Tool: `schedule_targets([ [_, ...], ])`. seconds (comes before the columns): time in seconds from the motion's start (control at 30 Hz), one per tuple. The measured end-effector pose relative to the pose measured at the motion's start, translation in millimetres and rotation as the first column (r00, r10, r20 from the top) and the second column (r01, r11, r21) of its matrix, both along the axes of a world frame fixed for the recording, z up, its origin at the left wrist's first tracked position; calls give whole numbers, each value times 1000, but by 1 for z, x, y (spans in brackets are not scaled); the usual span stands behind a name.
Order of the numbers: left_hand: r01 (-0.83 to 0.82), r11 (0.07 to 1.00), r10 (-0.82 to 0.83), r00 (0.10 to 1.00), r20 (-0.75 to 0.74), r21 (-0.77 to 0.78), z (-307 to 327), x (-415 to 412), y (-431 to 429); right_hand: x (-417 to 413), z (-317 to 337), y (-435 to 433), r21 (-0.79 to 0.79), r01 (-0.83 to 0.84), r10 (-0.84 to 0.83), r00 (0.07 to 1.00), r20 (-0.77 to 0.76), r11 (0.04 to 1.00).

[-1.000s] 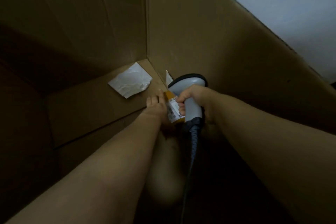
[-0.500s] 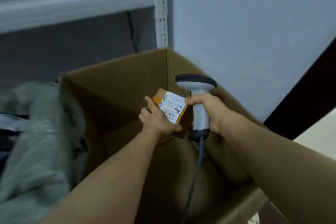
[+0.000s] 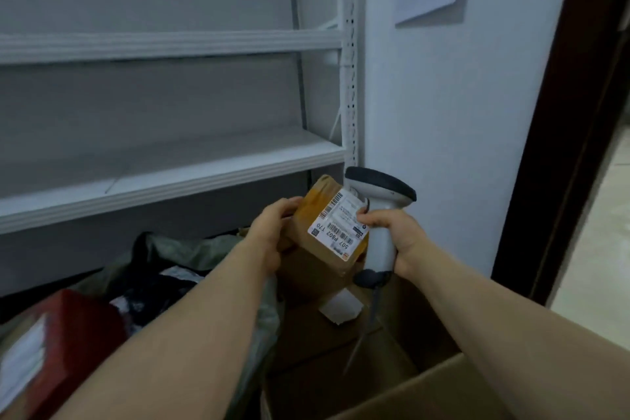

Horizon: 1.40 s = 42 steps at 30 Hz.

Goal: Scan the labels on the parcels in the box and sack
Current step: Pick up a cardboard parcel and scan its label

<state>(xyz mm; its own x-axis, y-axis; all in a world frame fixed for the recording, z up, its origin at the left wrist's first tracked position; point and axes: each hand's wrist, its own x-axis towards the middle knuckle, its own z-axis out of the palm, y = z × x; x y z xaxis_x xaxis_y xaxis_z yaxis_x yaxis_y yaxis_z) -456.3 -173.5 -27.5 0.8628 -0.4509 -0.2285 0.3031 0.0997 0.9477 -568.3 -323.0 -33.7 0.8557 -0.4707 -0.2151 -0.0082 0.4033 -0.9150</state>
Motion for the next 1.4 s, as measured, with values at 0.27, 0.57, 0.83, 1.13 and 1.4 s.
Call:
schedule_targets([
  [0.27,46,998,-48,998,32,48,23,-19,69,-13,24,51,-38,-144,144,990,2,989],
  [0.57,-147,985,152,987,52,-93,17,-3,106,-5,45,81,-228,-113,127,991,44,967],
  [0.83,-241,957,246,969,16,-161,16,16,109,-14,66,101,-298,-321,297,947,-122,899],
  [1.13,-263,952,268,963,10,-153,8,27,118,-15,84,100,-311,-336,293,940,-176,889],
  [1.4,-266,952,270,963,6,-154,4,37,124,-15,83,100,-306,-378,324,921,-214,874],
])
